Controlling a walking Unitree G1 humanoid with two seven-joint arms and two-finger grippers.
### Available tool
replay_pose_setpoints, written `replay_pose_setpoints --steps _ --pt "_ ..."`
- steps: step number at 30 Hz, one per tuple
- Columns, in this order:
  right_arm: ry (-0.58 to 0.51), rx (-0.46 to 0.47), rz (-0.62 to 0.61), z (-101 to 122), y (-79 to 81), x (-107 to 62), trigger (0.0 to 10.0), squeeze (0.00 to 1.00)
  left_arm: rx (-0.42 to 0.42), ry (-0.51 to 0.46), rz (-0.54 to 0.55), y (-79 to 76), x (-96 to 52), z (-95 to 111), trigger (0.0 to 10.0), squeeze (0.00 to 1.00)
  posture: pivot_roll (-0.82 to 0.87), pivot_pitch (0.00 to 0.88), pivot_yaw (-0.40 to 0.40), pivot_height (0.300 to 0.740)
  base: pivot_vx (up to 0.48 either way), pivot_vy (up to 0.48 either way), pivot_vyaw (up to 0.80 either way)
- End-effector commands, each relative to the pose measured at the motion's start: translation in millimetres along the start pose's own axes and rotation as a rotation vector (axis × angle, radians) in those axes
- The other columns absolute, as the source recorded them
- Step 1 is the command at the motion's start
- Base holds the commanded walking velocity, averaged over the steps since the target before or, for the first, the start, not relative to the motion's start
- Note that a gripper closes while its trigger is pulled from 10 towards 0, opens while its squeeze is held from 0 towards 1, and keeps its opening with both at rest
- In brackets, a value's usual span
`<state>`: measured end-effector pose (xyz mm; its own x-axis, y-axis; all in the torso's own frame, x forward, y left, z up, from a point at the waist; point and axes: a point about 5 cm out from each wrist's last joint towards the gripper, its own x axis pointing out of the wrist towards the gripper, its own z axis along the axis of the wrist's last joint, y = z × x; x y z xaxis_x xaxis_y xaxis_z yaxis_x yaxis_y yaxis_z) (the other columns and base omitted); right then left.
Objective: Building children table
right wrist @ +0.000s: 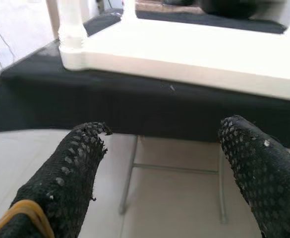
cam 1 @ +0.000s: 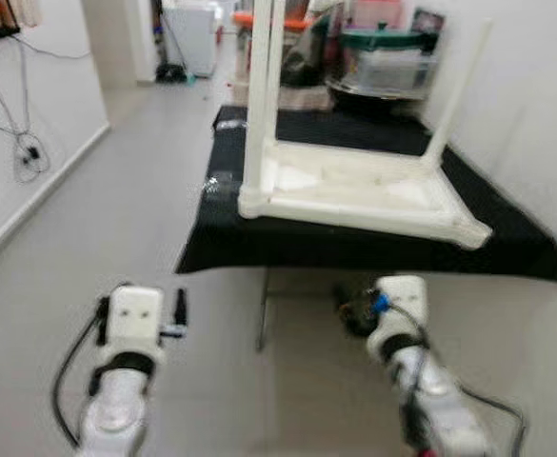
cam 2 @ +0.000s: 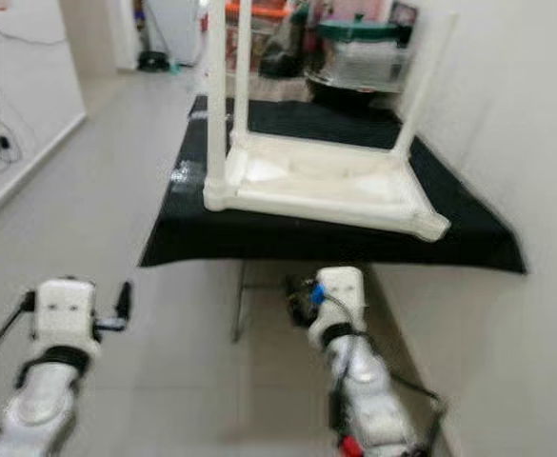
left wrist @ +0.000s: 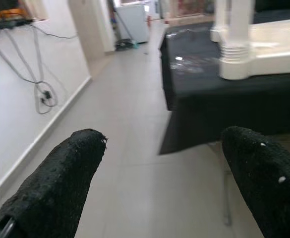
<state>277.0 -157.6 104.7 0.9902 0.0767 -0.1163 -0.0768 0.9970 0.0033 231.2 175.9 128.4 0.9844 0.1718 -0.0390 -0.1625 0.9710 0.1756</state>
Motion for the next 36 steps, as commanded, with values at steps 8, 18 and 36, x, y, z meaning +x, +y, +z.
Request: replay_pose_setpoints --steps 8,18,36 --pt "-0.027 0.008 -0.011 3.0 5.0 2.8 10.0 0.0 0.022 -0.009 -0.011 2.6 1.4 1.0 10.0 0.0 0.11 0.0 -0.096 0.74 0.217 0.0 0.0" --pt "-0.035 0.011 -0.032 5.0 1.8 5.0 10.0 0.0 0.012 -0.023 -0.026 -0.9 1.1 3.7 10.0 0.0 0.11 0.0 -0.098 0.74 0.151 0.0 0.0" --pt "-0.05 0.009 -0.031 8.0 2.0 8.3 10.0 0.0 0.014 -0.026 -0.02 0.1 1.6 4.1 10.0 0.0 0.11 0.0 -0.099 0.74 0.16 0.0 0.0"
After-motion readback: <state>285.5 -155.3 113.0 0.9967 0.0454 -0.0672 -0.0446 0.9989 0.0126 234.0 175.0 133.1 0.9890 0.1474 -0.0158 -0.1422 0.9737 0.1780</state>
